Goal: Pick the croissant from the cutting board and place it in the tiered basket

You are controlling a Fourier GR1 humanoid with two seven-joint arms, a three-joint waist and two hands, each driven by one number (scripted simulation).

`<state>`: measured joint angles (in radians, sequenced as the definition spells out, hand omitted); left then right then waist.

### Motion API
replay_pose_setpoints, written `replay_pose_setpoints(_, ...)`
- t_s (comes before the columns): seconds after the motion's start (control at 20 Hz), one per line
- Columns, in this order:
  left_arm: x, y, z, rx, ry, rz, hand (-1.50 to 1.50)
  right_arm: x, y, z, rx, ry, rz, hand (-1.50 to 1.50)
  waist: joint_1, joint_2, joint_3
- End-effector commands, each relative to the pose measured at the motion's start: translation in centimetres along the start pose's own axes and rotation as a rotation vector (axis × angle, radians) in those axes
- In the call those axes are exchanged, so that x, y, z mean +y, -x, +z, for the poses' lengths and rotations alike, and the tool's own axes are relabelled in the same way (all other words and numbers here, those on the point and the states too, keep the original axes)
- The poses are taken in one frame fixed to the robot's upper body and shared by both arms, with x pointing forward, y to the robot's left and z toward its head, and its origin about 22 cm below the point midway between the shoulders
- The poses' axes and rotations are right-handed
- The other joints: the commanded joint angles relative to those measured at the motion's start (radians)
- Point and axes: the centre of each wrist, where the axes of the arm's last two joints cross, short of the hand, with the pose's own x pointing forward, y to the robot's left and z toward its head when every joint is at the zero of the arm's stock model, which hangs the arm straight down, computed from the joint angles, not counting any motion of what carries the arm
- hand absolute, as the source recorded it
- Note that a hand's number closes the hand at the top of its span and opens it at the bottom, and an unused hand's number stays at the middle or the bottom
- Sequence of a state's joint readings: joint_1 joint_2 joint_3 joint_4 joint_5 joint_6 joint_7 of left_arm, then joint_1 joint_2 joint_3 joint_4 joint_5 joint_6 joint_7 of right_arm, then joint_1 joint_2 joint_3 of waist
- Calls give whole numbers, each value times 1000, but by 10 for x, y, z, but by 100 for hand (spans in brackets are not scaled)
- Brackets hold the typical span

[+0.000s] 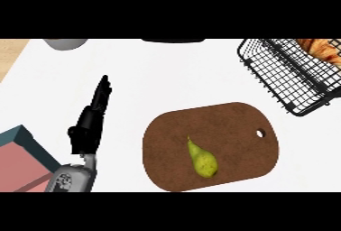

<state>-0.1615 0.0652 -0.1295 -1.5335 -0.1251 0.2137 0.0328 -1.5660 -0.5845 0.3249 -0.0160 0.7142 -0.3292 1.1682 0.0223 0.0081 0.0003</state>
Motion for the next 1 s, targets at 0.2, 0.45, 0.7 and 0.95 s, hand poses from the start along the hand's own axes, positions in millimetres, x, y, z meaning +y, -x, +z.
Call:
replay_pose_setpoints(0.2,19,3,-3,20,-27,-16,0,-35,-4,-11,221,203,-394,-150,-32,-19,-4)
replay_pose_setpoints(0.45,11,9,5,46,-64,-11,0,-42,1,-24,291,215,-480,-150,-75,-44,-4)
replay_pose_setpoints(0.7,26,16,10,84,-93,-28,0,-50,2,-29,272,219,-578,-150,-119,-70,-4)
replay_pose_setpoints(0.95,34,28,19,128,-135,-25,0,-30,-2,-13,209,181,-562,-150,-156,-93,-8)
